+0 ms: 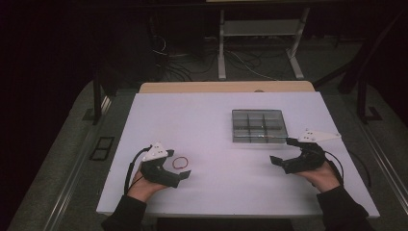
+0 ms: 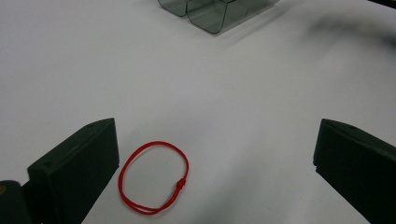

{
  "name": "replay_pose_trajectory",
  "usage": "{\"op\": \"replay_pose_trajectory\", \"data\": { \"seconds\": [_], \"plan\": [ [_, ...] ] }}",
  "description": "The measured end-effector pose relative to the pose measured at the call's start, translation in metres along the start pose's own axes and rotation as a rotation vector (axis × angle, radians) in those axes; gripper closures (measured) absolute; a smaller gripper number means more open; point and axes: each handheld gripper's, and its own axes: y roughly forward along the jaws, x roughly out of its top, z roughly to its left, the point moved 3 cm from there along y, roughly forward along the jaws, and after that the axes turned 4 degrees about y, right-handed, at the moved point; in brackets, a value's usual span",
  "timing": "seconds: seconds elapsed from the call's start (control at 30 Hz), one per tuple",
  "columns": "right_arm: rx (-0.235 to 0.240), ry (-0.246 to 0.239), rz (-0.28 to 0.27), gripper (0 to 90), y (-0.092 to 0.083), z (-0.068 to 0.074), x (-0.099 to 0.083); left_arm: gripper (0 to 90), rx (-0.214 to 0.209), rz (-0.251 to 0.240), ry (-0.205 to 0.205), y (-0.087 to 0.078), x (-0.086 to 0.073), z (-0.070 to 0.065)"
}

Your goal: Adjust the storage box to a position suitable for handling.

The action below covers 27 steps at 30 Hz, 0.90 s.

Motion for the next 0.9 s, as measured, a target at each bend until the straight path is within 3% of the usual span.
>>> {"op": "replay_pose_trajectory", "data": {
  "seconds": [0.57, 0.9],
  "plan": [
    [0.007, 0.004, -0.012, 1.5, 0.011, -0.011, 0.021, 0.0, -0.004, 0.0, 0.002, 0.001, 0.001, -0.002],
    [-0.011, 0.008, -0.007, 1.5, 0.018, -0.021, 0.031, 0.0, -0.011, 0.004, 0.008, 0.002, 0.0, -0.002]
  ]
}}
